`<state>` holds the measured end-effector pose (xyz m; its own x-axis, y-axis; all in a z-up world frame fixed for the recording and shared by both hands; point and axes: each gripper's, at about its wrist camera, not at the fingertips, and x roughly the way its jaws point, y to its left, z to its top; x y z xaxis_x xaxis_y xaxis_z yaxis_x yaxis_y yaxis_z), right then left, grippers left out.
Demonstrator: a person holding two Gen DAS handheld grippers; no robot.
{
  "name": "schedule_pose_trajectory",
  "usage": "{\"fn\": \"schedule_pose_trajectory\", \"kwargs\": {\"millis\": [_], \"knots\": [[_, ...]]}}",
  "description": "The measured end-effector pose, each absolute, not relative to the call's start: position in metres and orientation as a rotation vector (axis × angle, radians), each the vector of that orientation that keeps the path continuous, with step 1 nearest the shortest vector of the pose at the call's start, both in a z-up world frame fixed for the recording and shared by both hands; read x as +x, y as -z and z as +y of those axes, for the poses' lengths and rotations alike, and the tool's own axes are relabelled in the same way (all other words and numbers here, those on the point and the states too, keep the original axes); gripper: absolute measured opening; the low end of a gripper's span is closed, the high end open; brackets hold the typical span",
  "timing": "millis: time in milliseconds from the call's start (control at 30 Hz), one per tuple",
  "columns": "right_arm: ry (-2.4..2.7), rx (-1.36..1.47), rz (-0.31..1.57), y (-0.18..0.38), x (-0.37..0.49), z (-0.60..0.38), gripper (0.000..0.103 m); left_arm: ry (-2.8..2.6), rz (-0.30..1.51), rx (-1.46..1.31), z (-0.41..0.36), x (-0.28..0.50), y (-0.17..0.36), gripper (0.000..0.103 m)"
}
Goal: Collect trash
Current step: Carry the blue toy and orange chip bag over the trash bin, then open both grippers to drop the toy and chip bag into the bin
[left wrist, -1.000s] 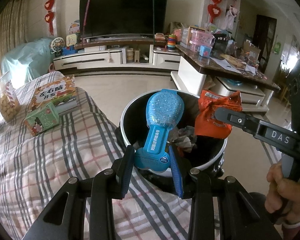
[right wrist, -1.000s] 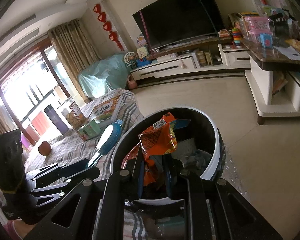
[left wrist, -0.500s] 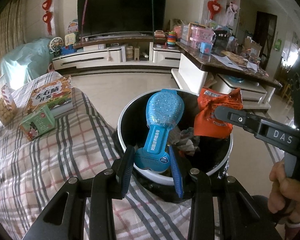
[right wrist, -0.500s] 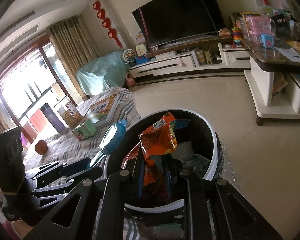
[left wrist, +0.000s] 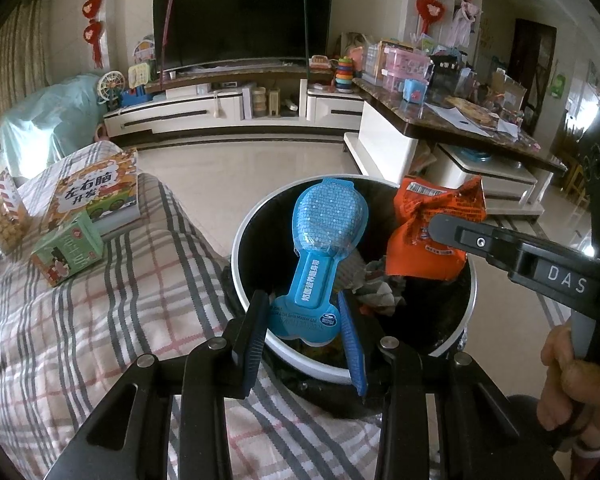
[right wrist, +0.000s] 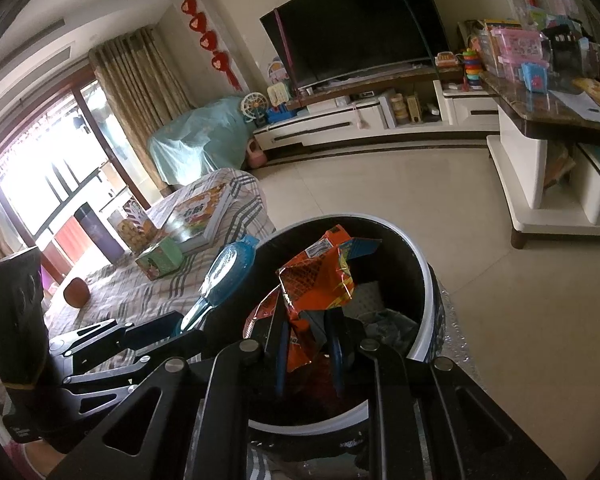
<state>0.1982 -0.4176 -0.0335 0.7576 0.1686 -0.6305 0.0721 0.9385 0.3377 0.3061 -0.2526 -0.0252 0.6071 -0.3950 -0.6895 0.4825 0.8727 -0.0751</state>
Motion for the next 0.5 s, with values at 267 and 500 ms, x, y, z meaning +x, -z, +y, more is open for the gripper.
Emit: {"fn": "schedule_pose_trajectory", "kwargs": {"millis": [267,500], "knots": [[-0.047,0.348,0.73,0.037,0.203,-0.42,0.017,0.51,0.781,0.12,-0.255,0.313,0.028,0.034],[-0.036,0.343,0.748,0.041,0.209,-0.423,0.018,0.511,0.785,0.12,-0.257,0.318,0.027,0.034]]}}
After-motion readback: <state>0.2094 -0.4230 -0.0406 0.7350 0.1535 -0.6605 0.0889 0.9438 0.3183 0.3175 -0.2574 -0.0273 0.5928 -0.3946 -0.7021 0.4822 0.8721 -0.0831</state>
